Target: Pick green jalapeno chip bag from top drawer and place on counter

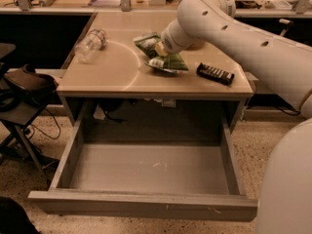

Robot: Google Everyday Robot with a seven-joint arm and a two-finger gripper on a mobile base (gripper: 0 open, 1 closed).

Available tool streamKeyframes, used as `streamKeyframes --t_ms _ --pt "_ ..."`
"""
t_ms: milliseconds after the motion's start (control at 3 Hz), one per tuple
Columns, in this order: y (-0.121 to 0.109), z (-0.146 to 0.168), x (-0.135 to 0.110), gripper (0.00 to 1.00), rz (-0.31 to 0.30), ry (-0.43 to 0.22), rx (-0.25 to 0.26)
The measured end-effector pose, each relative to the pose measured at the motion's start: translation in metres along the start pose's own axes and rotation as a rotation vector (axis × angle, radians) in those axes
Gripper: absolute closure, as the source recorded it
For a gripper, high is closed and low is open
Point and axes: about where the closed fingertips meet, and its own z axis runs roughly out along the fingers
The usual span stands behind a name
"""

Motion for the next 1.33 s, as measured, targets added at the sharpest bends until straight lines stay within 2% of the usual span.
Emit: streamKeyframes --t_ms 667,1000,1333 --pt "0.0001 0.0001 0.0 0.11 0.0 0.0 0.0" --pt "0.0001 0.0001 0.0 0.0 0.0 0.0 0.0" --pt "0.0001 0.0001 0.0 0.0 0.0 0.0 0.0"
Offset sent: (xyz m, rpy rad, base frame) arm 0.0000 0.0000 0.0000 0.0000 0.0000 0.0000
